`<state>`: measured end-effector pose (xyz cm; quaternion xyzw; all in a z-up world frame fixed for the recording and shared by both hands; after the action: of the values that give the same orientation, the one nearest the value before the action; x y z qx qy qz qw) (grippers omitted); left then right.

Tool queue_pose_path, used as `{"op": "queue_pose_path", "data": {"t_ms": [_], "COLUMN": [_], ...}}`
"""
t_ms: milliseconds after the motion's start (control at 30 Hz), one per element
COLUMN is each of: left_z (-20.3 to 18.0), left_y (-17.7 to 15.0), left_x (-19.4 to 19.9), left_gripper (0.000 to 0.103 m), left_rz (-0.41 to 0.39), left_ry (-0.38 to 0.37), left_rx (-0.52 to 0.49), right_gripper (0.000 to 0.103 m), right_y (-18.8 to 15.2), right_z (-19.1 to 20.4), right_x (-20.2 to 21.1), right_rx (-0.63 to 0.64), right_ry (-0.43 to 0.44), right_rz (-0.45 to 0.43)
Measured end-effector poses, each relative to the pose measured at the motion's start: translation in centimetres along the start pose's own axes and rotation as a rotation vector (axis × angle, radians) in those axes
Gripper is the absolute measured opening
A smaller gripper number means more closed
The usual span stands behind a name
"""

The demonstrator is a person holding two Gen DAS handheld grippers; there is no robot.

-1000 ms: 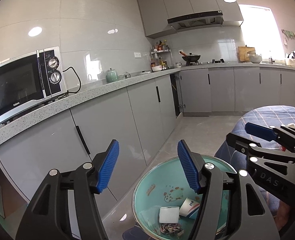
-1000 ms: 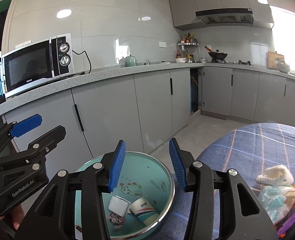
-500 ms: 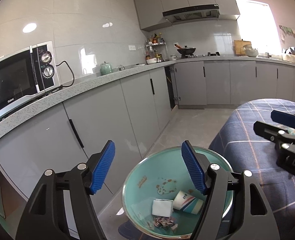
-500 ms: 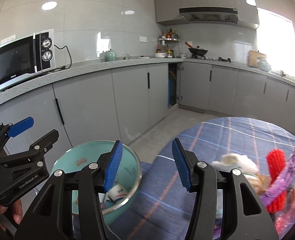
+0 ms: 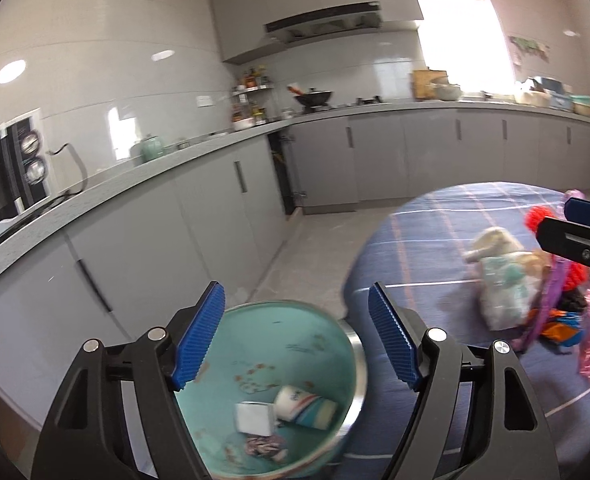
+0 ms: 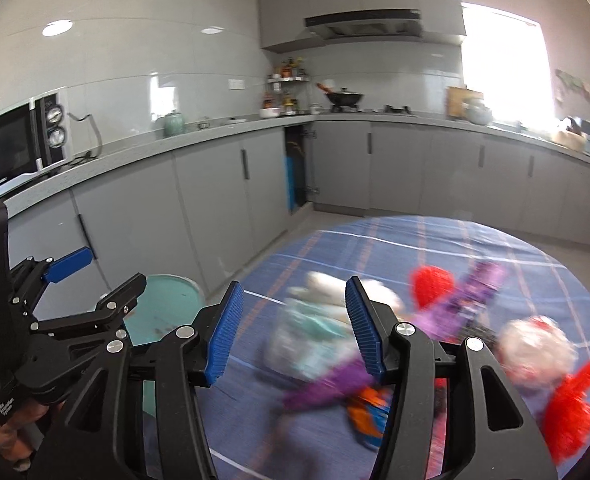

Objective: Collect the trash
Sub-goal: 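Grasp the purple wrapper with the left gripper while the right grasps the red plastic bag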

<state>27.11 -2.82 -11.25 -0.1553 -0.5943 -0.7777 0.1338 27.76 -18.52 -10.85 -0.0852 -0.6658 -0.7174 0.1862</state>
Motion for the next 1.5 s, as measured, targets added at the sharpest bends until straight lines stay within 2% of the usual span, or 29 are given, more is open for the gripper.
{"op": "queue_pose_path", "data": {"t_ms": [300, 533, 667, 767, 833, 900, 1000, 1100, 1167, 1267, 1333, 1367, 1400, 1500], "left_z": [-8.8, -13.6, -15.8, -17.0, -17.7, -18.5, -19.6, -20.2, -20.7, -21.1, -21.1, -21.1, -21.2, -21.7], "left_y": [2.0, 2.7, 2.4, 1.8, 1.4, 1.3, 1.2, 1.0, 0.7, 0.7, 0.6, 0.5, 0.4, 0.1], "left_x": [-0.1, -0.7, -0.8, -1.3, -1.5, -1.4, -1.1, -1.0, -0.8, -0.3, 0.0, 0.0, 0.0, 0.0], "left_gripper": [0.075, 0.076, 0.076, 0.076, 0.072, 0.06, 0.053, 0.039, 0.033, 0.033, 0.034, 0.034, 0.034, 0.032], "left_rz": [-0.037, -0.04, -0.042, -0.015, 0.001, 0.005, 0.005, 0.025, 0.029, 0.012, 0.007, 0.007, 0.008, 0.014], "left_ry": [-0.136, -0.206, -0.243, -0.269, -0.283, -0.312, -0.338, -0.386, -0.409, -0.417, -0.42, -0.421, -0.423, -0.426], "left_rx": [-0.12, -0.181, -0.23, -0.255, -0.269, -0.29, -0.306, -0.308, -0.321, -0.334, -0.332, -0.337, -0.344, -0.361], "right_gripper": [0.054, 0.056, 0.056, 0.057, 0.057, 0.057, 0.057, 0.056, 0.056, 0.055, 0.048, 0.039, 0.034, 0.024], "right_y": [-2.5, -4.0, -5.4, -7.3, -8.2, -8.8, -9.4, -10.2, -10.6, -11.2, -11.6, -11.7, -11.7, -12.0], "right_z": [-8.9, -15.3, -17.8, -19.2, -19.9, -20.3, -20.8, -21.1, -21.2, -21.3, -21.4, -21.4, -21.4, -21.4], "right_x": [4.2, 6.4, 7.3, 7.6, 7.6, 7.5, 7.5, 7.3, 7.1, 7.0, 7.0, 6.9, 6.7, 6.5], "right_rx": [-0.099, -0.175, -0.188, -0.201, -0.221, -0.227, -0.226, -0.226, -0.229, -0.228, -0.226, -0.225, -0.225, -0.224], "right_ry": [-0.179, -0.321, -0.365, -0.391, -0.396, -0.395, -0.394, -0.398, -0.398, -0.4, -0.402, -0.398, -0.392, -0.381], "right_rz": [0.002, 0.004, 0.02, 0.049, 0.06, 0.074, 0.09, 0.111, 0.127, 0.141, 0.148, 0.155, 0.163, 0.167]}}
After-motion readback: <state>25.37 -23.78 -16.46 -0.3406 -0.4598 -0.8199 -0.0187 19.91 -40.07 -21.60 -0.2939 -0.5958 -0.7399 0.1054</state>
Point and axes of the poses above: each gripper's, at about its wrist camera, not at the fingertips, and x roughly against the way its jaws point, z to its left, y to its top, the point moved 7 cm from there along -x, roughly the way its jaws point, and after that the axes turned 2 degrees about -x, right-handed, at the moved point
